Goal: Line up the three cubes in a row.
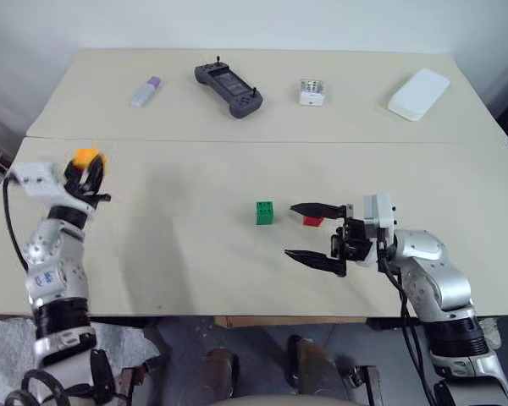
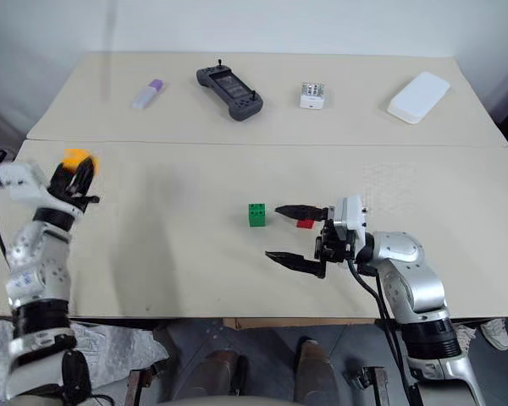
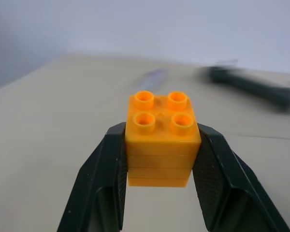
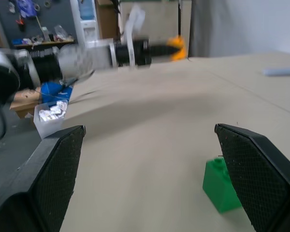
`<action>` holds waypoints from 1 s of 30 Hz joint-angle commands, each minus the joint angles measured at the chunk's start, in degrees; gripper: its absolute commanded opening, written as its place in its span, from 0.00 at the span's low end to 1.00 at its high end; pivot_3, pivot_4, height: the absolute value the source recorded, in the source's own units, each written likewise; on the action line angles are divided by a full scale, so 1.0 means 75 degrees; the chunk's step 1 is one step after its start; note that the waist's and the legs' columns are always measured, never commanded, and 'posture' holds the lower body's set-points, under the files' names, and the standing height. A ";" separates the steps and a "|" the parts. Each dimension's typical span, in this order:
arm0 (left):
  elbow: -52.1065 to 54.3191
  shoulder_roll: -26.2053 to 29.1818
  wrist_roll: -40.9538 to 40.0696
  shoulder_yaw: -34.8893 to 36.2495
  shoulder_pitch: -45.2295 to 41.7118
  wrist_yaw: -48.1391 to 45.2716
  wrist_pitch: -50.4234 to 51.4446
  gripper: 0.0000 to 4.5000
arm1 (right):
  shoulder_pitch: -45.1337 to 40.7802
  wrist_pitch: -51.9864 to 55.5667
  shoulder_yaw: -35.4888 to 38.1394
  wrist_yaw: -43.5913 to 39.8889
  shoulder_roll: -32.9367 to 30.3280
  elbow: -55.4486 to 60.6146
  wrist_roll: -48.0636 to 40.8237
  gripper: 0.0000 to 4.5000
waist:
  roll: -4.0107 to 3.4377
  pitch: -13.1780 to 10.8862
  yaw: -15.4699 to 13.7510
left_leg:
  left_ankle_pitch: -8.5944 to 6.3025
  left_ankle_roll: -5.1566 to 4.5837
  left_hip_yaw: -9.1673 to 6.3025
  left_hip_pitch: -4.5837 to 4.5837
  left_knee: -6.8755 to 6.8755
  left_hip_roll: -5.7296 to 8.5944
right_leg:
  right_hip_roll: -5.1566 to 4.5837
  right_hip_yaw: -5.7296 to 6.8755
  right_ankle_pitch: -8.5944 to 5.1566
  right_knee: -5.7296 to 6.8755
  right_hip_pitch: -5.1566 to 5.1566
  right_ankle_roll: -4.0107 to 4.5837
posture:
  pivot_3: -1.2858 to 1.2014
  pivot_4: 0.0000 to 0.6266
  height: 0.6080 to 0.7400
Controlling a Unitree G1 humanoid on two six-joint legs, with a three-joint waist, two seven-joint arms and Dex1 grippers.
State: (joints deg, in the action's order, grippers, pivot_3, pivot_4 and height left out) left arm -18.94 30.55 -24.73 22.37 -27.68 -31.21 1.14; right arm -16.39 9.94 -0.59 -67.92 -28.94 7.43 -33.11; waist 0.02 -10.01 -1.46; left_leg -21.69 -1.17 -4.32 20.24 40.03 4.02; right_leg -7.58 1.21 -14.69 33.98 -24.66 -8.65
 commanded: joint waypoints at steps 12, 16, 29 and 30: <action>-0.5840 0.0016 0.1906 -0.3132 -0.3661 -0.6913 -0.2850 0.33 | 0.1339 -0.0204 0.1441 0.0447 -0.0635 0.1231 -0.0309 1.00 | -0.0001 0.0000 0.0213 | 0.0003 -0.0010 0.0030 0.0005 -0.0025 0.0027 | 0.0015 0.0017 0.0004 -0.0012 -0.0018 -0.0007 | 0.52 0.24 1.00; -0.6473 -0.0114 0.2182 -0.3123 -0.3915 -0.7061 -0.3071 0.33 | 0.1973 -0.0167 0.1569 0.0843 -0.0567 0.1828 -0.0363 1.00 | 0.0000 -0.0001 0.0205 | 0.0002 -0.0012 0.0035 0.0005 -0.0020 0.0025 | 0.0014 0.0014 0.0005 -0.0008 -0.0019 -0.0010 | 0.52 0.24 1.00; -0.7171 -0.0113 0.2530 -0.2774 -0.4182 -0.7016 -0.3265 0.33 | 0.2935 -0.0004 0.2216 0.1030 -0.1075 0.2442 -0.0692 1.00 | 0.0004 -0.0003 0.0089 | 0.0000 -0.0019 0.0031 0.0007 -0.0004 0.0029 | 0.0010 0.0008 0.0007 0.0002 -0.0016 -0.0014 | 0.52 0.24 1.00; -0.7174 -0.0117 0.2531 -0.2753 -0.4188 -0.7037 -0.3270 0.33 | 0.2973 -0.0004 0.2243 0.1018 -0.1098 0.2452 -0.0723 1.00 | 0.0005 -0.0004 0.0076 | 0.0000 -0.0019 0.0031 0.0007 -0.0004 0.0029 | 0.0011 0.0008 0.0007 0.0002 -0.0016 -0.0014 | 0.52 0.24 1.00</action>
State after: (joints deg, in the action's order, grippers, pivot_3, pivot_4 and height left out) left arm -72.81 29.42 -5.74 0.68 -57.65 -83.95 -23.01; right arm 5.59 10.10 14.75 -59.89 -36.46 23.40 -36.98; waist 0.06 -10.04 -0.89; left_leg -21.69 -1.31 -4.08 20.29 40.00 4.22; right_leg -7.49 1.28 -14.63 34.00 -24.78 -8.75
